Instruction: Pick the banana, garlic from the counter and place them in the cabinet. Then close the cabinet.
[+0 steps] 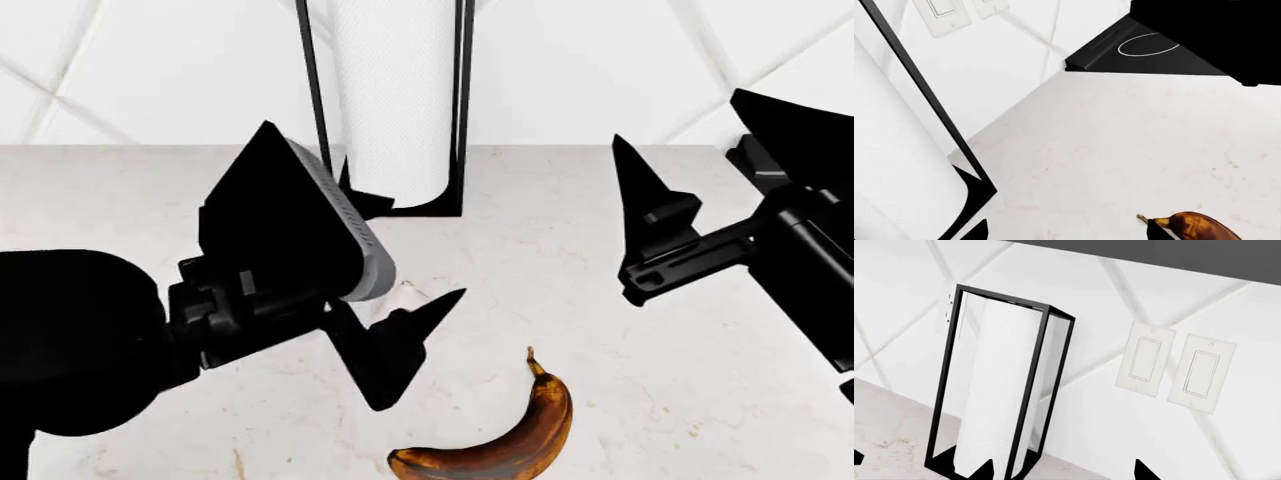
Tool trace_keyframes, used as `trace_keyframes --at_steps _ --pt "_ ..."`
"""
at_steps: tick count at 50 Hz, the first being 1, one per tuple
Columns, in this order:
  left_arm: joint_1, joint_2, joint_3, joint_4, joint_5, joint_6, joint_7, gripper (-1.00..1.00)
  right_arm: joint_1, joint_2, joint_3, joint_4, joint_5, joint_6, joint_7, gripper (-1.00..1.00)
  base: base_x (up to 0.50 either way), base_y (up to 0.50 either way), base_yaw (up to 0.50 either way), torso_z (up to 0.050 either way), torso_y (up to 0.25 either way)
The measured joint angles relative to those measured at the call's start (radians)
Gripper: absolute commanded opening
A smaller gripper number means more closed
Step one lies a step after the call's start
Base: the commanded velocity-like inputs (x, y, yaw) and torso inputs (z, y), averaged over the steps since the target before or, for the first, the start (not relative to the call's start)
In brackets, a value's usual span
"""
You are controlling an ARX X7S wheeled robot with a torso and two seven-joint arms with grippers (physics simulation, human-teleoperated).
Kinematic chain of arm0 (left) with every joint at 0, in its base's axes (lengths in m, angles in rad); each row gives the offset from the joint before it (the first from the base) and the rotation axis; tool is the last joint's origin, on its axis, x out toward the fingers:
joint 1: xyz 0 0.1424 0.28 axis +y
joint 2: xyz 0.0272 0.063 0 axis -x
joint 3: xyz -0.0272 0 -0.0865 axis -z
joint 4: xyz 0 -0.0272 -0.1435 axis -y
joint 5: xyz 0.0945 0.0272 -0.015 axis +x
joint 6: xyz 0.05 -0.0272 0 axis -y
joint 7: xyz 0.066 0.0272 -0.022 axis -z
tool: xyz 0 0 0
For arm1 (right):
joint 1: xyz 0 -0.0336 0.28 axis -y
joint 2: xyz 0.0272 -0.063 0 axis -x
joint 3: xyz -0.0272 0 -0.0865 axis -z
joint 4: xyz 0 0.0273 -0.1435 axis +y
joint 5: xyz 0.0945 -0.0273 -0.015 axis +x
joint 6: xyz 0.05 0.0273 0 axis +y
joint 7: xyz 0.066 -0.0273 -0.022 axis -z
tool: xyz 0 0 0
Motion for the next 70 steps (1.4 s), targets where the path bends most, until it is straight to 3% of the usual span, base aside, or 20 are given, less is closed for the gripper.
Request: trace_keyframes --at_steps 70 --pt "0.062 -0.023 0.278 -0.21 0.233 0.108 0.116 1.0 -0.027 0.024 -0.074 0.016 -0.079 -0.065 -0.024 1.0 0.0 0.0 0.0 0.0 0.0"
